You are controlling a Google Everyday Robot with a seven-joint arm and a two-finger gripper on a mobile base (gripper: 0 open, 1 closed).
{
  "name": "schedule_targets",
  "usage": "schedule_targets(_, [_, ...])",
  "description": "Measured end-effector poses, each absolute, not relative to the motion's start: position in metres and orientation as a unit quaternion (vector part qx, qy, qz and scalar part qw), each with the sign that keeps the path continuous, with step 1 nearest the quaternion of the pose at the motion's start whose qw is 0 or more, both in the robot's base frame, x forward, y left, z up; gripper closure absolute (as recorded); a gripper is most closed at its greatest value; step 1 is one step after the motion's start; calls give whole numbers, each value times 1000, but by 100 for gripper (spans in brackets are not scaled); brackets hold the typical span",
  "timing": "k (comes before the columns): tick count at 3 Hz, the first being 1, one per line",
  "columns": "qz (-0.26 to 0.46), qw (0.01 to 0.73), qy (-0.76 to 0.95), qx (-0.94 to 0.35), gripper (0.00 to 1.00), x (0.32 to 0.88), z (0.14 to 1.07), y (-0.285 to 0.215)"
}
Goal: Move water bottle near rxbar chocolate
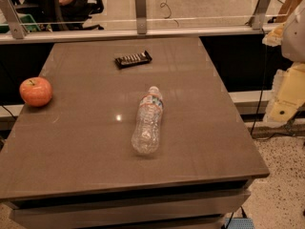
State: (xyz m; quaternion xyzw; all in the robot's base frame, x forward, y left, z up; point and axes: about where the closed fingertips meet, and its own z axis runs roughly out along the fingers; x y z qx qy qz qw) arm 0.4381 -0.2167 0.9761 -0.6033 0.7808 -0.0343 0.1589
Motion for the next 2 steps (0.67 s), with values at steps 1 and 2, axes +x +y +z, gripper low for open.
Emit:
schedule_targets(1, [-34,159,781,-603,0,438,976,-217])
schedule_targets(2, [-25,172,772,-611,0,438,978,-215])
